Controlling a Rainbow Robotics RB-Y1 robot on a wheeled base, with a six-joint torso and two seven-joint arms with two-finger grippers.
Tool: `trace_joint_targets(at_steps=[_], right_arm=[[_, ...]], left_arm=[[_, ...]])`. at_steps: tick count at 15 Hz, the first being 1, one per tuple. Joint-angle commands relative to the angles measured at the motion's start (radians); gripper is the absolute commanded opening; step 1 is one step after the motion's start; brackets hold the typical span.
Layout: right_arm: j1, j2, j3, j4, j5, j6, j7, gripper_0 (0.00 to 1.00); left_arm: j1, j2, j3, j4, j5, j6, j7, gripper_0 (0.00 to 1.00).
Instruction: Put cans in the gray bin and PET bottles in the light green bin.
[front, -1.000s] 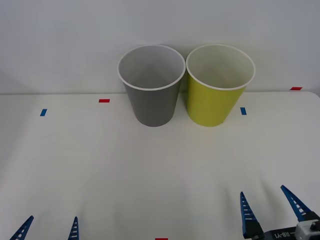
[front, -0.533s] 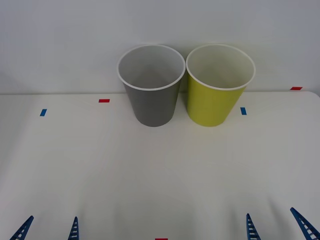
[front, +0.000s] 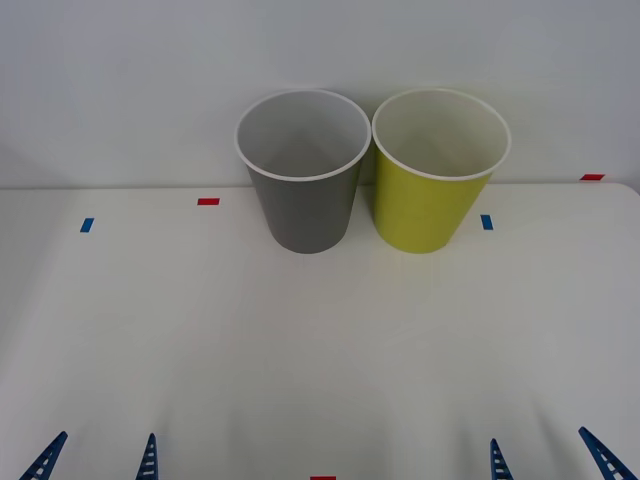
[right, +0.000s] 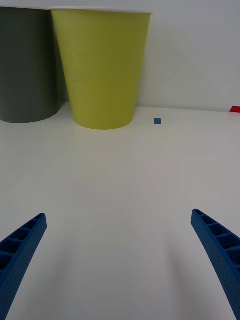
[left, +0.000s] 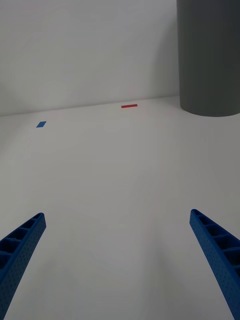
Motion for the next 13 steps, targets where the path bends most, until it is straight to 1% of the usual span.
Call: trace_joint_targets(at_steps=[1,13], right_arm=[[0.000,0.000,0.000,0.000,0.000,0.000,0.000,1.00],[0.000,0.000,0.000,0.000,0.000,0.000,0.000,1.00]], left_arm=[[0.000,0.000,0.000,0.000,0.000,0.000,0.000,1.00],[0.000,0.000,0.000,0.000,0.000,0.000,0.000,1.00]])
